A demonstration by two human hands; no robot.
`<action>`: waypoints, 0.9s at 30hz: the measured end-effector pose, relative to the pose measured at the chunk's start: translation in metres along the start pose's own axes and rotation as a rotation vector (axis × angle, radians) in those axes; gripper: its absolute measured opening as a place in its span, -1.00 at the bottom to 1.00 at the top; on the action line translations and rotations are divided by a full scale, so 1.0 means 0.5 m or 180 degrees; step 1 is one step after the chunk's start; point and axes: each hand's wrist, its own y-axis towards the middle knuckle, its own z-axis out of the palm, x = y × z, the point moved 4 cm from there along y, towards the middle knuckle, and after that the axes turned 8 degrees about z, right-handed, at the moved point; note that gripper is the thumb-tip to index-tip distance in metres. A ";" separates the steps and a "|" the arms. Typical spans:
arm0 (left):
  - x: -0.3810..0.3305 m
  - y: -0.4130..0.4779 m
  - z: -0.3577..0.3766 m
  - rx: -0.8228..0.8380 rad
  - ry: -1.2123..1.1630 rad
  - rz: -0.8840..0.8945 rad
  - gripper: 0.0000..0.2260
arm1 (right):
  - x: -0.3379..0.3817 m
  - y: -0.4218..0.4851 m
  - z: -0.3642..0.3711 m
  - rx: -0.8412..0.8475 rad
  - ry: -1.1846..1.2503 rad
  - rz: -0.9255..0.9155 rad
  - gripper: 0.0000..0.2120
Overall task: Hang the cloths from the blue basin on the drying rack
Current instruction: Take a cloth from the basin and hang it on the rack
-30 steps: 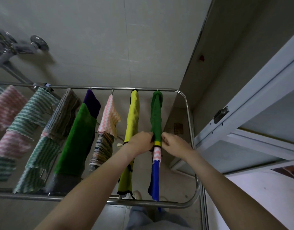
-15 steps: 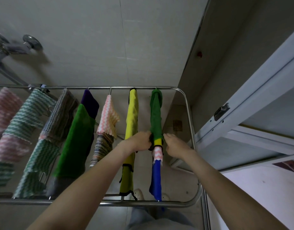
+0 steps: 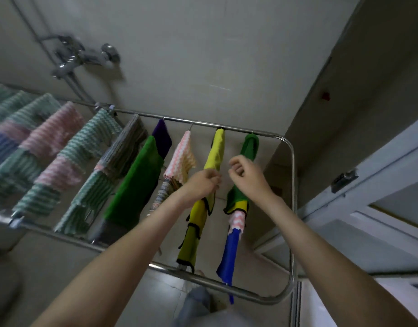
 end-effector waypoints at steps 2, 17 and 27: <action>-0.012 -0.048 -0.047 -0.0517 0.0057 0.0129 -0.82 | 0.053 0.009 0.042 0.0300 -0.0011 -0.0263 -0.90; 0.161 -0.552 -0.360 -0.3388 0.0292 -0.0596 -0.80 | 0.431 -0.205 0.438 0.2257 0.0135 -0.1872 -0.91; 0.343 -0.862 -0.519 -0.4440 0.0012 -0.1124 -0.79 | 0.641 -0.431 0.742 0.3124 -0.0102 -0.2511 -0.94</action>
